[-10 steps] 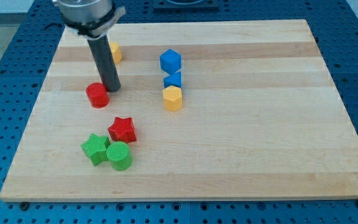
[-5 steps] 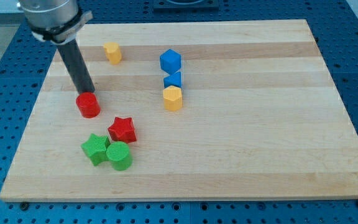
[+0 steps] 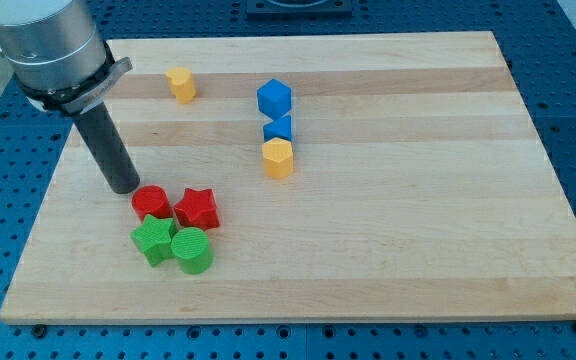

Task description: Slide the red circle closer to the green star

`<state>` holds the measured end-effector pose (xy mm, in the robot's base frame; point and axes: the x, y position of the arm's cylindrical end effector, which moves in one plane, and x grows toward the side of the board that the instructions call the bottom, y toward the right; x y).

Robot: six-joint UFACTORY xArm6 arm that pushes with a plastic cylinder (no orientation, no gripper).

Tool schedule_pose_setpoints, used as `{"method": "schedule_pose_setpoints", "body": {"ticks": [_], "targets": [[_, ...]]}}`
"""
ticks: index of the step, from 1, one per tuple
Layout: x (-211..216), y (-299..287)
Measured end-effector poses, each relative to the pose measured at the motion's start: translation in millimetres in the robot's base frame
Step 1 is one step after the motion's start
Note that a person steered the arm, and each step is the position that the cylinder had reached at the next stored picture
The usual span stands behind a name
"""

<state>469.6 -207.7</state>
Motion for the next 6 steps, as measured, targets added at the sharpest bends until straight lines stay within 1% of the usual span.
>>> {"method": "schedule_pose_setpoints", "body": {"ticks": [1, 3, 6], "targets": [[6.4, -0.3], [3.5, -34.9], [27.0, 15.0]]}}
